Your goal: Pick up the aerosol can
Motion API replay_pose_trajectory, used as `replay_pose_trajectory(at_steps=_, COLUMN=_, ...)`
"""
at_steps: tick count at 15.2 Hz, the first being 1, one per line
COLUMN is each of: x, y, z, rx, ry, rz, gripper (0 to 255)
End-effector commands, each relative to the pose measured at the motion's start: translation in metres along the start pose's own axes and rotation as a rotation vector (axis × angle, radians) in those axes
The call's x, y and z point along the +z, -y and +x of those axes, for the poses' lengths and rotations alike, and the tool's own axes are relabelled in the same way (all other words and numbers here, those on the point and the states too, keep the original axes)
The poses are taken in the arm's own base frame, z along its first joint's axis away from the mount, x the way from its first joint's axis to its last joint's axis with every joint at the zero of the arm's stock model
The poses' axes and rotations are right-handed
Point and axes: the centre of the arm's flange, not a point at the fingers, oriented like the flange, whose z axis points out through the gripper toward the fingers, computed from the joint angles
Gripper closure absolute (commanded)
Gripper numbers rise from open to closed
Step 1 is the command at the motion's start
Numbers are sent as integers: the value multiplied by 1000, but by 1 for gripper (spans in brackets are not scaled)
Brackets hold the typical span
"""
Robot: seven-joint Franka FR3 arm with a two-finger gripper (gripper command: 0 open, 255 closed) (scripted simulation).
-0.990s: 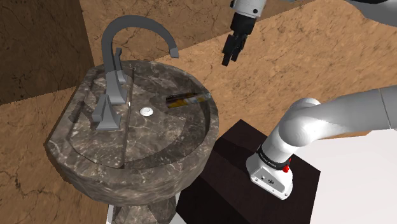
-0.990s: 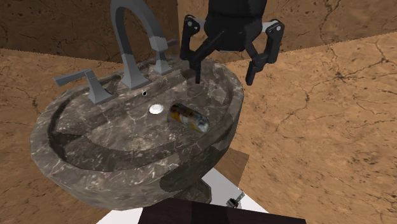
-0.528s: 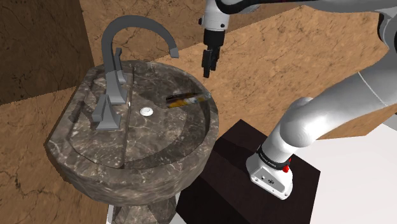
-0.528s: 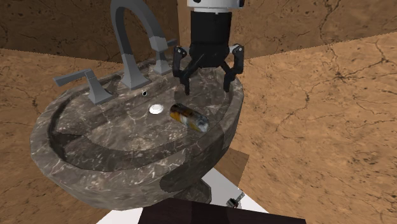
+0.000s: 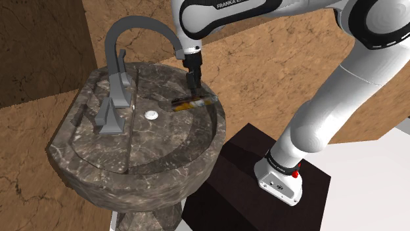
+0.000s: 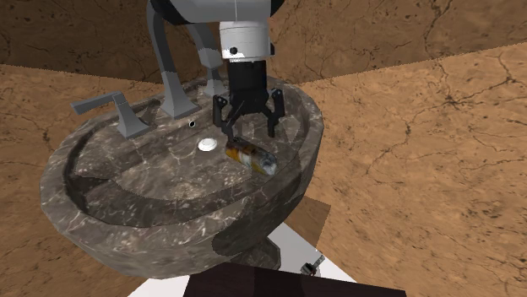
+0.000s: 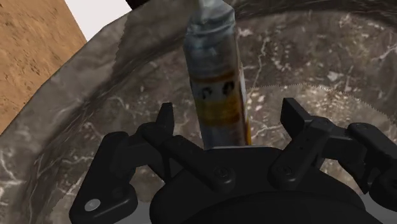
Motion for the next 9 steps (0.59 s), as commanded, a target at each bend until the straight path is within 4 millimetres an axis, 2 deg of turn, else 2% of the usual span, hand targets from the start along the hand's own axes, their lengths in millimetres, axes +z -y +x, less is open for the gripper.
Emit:
replay_pose_trajectory(at_steps=1, x=10, y=5, z=16, rx=-33, ry=29, rz=-1, gripper=0)
replay_pose_trajectory(at_steps=8, x=48, y=1, z=29, rx=-33, ry=29, rz=-1, gripper=0)
replay_pose_trajectory(at_steps=9, x=48, y=1, z=29, rx=-33, ry=29, rz=-1, gripper=0)
